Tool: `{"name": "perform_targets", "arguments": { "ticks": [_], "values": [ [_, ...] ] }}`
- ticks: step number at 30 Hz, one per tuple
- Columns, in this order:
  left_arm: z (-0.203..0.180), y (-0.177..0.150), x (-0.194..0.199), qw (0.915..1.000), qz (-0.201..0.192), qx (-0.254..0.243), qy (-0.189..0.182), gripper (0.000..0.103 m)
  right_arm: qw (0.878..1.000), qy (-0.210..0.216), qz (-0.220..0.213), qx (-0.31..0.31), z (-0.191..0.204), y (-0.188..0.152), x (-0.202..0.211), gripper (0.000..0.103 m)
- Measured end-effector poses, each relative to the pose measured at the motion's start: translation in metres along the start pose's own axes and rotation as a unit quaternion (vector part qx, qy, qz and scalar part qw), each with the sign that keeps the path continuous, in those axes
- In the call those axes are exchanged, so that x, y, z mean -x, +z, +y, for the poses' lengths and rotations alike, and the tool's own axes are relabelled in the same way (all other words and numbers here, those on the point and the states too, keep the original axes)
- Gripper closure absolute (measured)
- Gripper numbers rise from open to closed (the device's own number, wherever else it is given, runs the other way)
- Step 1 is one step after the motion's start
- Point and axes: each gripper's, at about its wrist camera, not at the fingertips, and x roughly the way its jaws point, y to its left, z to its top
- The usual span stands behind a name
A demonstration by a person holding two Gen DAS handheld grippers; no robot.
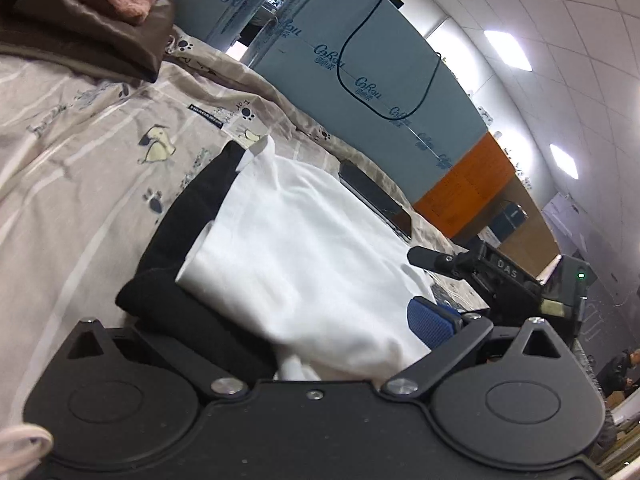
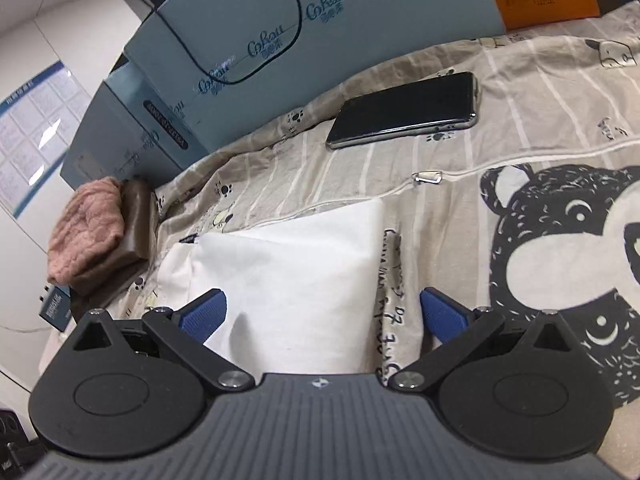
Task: Fold clothes
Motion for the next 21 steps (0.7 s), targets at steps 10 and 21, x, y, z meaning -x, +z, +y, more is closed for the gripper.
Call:
{"name": "perform_targets", "arguments": {
  "ticks": [10,21],
  "values": [
    [-0.006,0.001,-0.012,0.9985,-0.028,-0.020,0.042,0.036,0.999,-0.034,0.015,0.028,0.015,0.013,-0.018,0.030],
    [-0.010,0.001,-0.016,0.9950,-0.046,-0.061,0.064,0.077,1.000,-0.010,0.000,0.028,0.023,0.010,-0.010,0.080]
  ]
}}
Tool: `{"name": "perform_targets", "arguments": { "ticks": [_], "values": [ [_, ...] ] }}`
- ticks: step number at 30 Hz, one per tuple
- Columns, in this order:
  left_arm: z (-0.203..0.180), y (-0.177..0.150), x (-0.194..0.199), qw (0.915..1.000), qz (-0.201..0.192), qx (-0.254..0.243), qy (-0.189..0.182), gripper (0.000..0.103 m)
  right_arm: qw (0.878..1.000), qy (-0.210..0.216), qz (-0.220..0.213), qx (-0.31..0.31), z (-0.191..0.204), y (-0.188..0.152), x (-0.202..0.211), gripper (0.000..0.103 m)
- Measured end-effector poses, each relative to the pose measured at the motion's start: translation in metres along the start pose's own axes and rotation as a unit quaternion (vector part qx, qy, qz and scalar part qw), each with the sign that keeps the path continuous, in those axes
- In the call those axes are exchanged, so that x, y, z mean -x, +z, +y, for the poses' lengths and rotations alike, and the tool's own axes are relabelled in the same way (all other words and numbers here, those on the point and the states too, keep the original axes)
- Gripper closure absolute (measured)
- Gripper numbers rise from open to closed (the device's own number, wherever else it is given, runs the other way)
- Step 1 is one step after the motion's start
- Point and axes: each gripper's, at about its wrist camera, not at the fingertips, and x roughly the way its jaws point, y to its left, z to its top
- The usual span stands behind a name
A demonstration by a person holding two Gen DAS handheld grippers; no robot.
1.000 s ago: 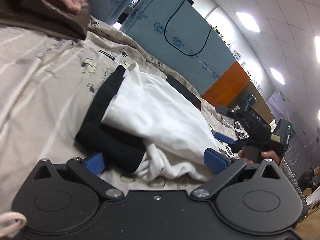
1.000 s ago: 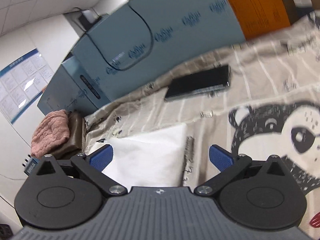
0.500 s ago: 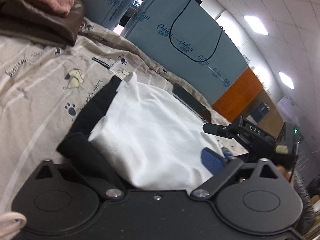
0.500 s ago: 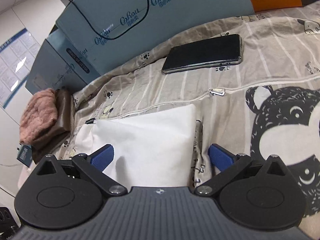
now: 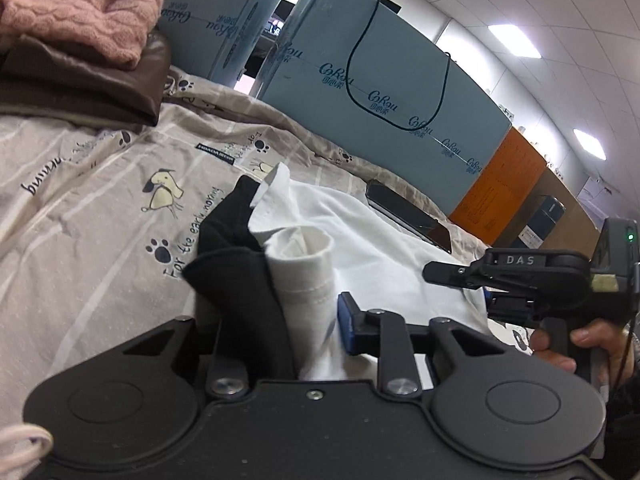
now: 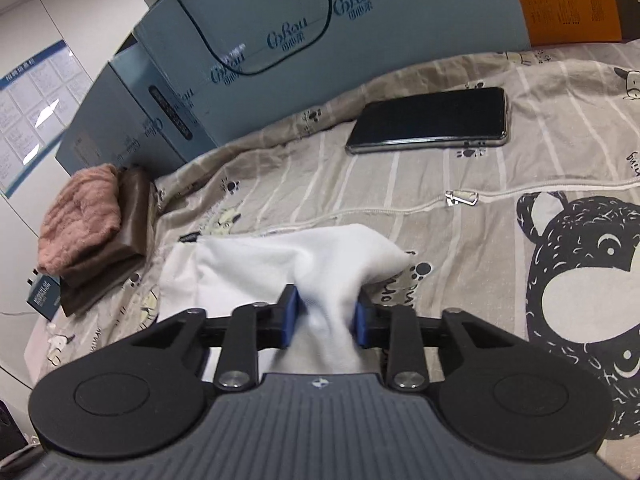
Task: Fold clothes
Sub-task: 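Grasp the folded shirt with the left gripper while the right gripper pinches its corner, then lift the folded shirt with both grippers and carry it toward the clothes stack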
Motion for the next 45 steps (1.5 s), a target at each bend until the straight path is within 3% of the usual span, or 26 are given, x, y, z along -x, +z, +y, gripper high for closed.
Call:
{"name": "perform_targets", "arguments": {
  "ticks": [8,15,21,34,45],
  "values": [
    [-0.004,0.003,0.005,0.9998,-0.008,-0.018,-0.003,0.085,0.998,0.046,-0.032,0.014,0.015,0.001,0.020,0.088],
    [-0.017,0.010,0.012,0.9985,-0.027,-0.046,-0.011,0.086,0.994,0.086,-0.060,0.032,0.027,0.006,0.044,0.089],
    [-0.033,0.016,0.015,0.9959,-0.042,-0.076,-0.024,0.086,0.990,0.097,-0.092,0.043,0.027,0.011,0.067,0.089],
    [-0.056,0.036,0.004,0.9892,-0.068,-0.119,-0.053,0.086,0.983,0.083,-0.153,0.060,0.026,0.027,0.098,0.089],
    [-0.063,0.052,-0.009,0.9836,-0.062,-0.141,-0.093,0.086,0.977,0.058,-0.192,0.069,0.037,0.031,0.114,0.089]
  ]
}}
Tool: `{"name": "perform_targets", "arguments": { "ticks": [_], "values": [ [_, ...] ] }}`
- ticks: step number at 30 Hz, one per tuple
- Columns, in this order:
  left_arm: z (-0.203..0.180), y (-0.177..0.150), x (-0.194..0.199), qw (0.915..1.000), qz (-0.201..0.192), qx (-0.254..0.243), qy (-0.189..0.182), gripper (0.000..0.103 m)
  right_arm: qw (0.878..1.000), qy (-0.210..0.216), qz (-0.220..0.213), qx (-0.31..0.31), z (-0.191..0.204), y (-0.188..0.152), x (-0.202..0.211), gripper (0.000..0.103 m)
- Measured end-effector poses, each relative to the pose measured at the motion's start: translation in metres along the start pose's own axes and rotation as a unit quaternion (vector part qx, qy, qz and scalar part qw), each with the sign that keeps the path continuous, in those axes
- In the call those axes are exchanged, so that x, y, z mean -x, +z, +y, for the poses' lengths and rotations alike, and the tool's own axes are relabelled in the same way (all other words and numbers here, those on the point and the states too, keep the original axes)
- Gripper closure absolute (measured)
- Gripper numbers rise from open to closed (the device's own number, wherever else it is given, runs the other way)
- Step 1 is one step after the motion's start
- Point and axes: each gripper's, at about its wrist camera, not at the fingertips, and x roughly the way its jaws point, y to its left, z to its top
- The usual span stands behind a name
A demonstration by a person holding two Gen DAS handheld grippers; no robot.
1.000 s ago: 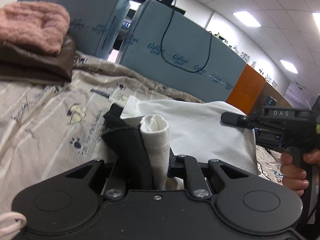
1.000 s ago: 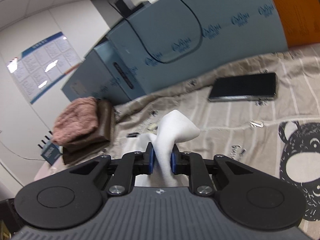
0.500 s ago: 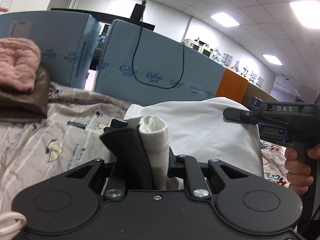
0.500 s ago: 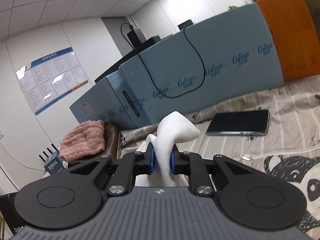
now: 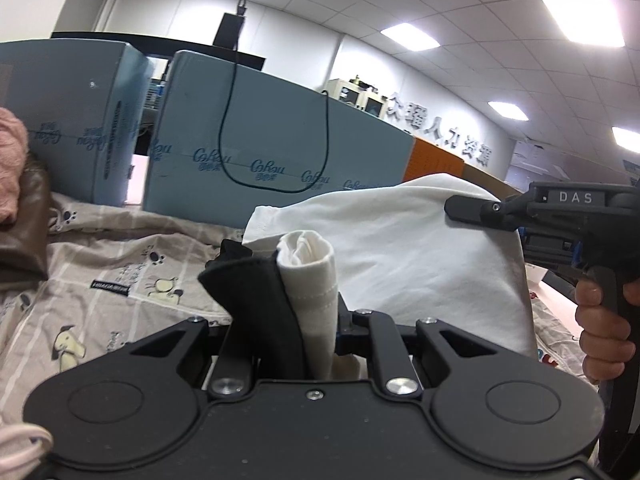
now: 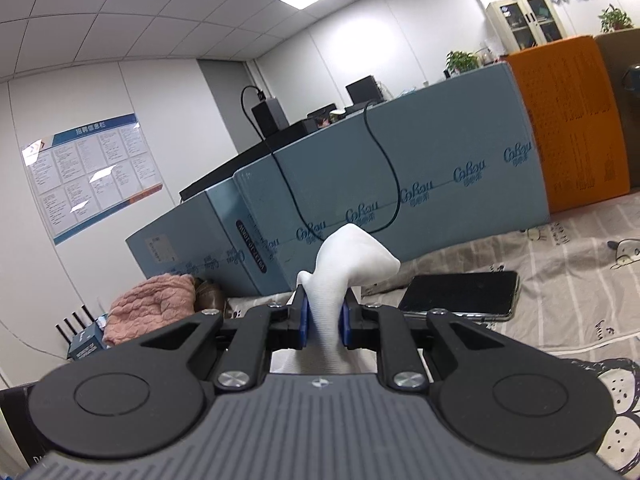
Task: Fold clothes
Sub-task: 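Lift the folded shirt with both grippers and carry it toward the clothes stack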
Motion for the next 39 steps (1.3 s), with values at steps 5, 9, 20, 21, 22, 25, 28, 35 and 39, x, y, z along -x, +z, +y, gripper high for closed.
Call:
{"name": "perform_targets", "arguments": {
  "ticks": [5,9,20,21,22,25,28,35,39],
  "values": [
    [0.003,0.005,0.003,0.9999,-0.012,0.000,-0.003,0.086,1.000,-0.001,-0.008,0.005,0.004,0.005,-0.001,0.089],
    [0.012,0.012,0.010,0.9995,-0.030,0.002,0.010,0.086,1.000,0.012,-0.006,0.017,0.013,0.010,-0.010,0.089],
    [0.085,0.047,0.071,0.9833,-0.136,0.008,0.121,0.086,0.991,0.106,0.001,0.085,0.099,0.031,-0.085,0.089],
    [0.093,0.051,0.078,0.9797,-0.147,0.007,0.136,0.086,0.989,0.116,0.001,0.091,0.112,0.033,-0.095,0.089],
    [0.102,0.055,0.085,0.9758,-0.159,0.006,0.150,0.086,0.987,0.127,0.001,0.096,0.124,0.034,-0.105,0.089],
    [0.125,0.066,0.102,0.9615,-0.189,-0.003,0.199,0.086,0.981,0.160,0.002,0.108,0.159,0.036,-0.137,0.089],
    [0.149,0.077,0.117,0.9432,-0.216,-0.017,0.252,0.086,0.975,0.193,-0.006,0.113,0.193,0.033,-0.171,0.089],
    [0.206,0.089,0.117,0.9108,-0.238,-0.012,0.337,0.086,0.971,0.211,0.008,0.112,0.256,0.023,-0.260,0.089],
    [0.242,0.089,0.098,0.9090,-0.219,0.018,0.354,0.086,0.971,0.198,0.018,0.132,0.274,0.010,-0.317,0.089]
  ]
}}
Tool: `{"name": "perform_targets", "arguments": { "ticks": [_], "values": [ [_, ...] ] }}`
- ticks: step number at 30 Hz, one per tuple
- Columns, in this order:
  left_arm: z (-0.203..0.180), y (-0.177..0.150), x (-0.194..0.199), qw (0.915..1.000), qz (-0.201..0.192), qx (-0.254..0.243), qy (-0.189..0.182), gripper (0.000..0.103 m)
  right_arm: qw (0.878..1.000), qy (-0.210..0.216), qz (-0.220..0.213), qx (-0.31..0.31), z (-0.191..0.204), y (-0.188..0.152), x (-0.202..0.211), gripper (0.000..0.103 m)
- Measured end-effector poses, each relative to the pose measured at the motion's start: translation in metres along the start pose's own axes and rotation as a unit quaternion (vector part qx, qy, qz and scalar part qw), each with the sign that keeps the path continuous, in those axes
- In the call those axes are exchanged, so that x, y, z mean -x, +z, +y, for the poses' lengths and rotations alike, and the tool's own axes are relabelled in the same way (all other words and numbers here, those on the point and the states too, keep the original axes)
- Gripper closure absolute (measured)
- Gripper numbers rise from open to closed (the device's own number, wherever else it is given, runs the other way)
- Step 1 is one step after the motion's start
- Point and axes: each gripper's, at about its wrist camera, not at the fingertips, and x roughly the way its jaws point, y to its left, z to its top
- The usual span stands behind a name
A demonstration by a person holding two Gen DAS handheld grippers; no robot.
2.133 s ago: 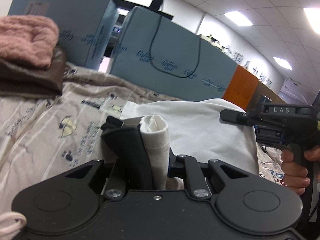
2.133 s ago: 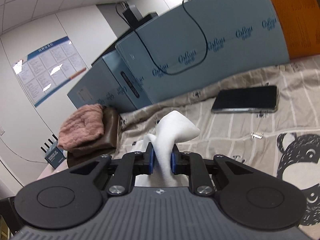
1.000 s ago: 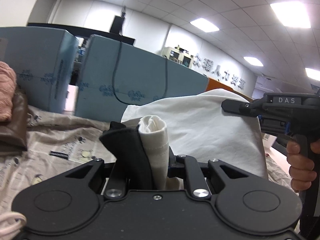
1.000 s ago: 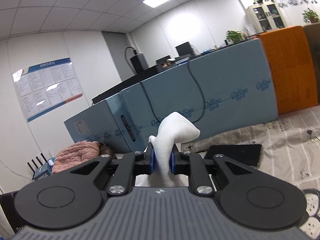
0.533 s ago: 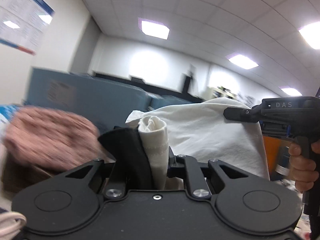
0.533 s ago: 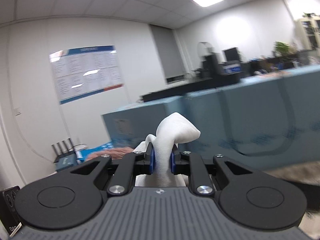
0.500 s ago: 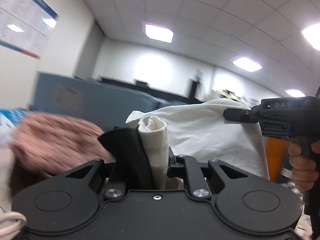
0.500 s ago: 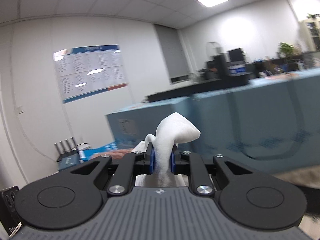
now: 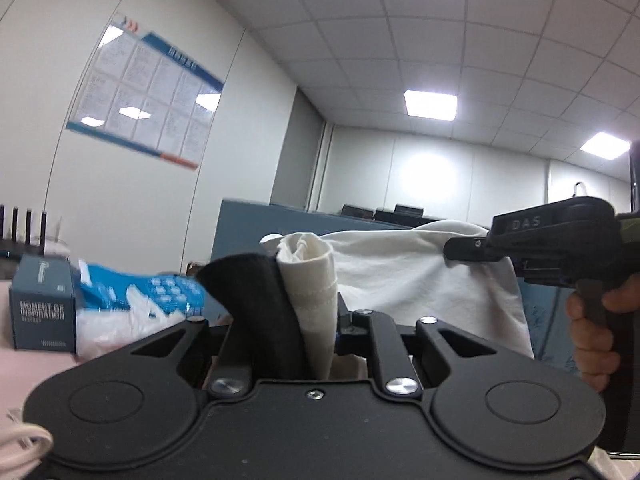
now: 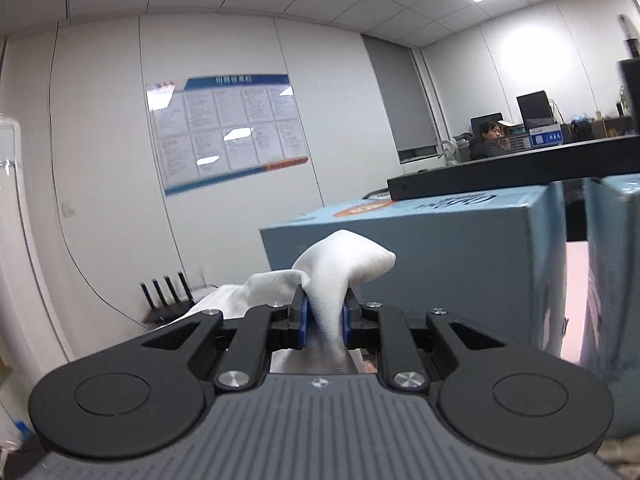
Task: Fold clothes
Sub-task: 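Lift the folded shirt with both grippers and carry it toward the clothes stack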
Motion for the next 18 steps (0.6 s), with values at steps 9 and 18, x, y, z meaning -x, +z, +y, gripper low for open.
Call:
{"name": "perform_targets", "arguments": {
  "ticks": [9,18],
  "values": [
    [0.021,-0.041,-0.030,0.9973,0.017,0.035,0.062,0.044,0.995,-0.074,0.048,0.039,-0.025,-0.062,-0.086,0.087],
    [0.041,-0.057,-0.056,0.9917,0.073,0.065,0.085,0.000,0.993,-0.102,0.049,0.044,-0.038,-0.089,-0.110,0.082]
  ]
}}
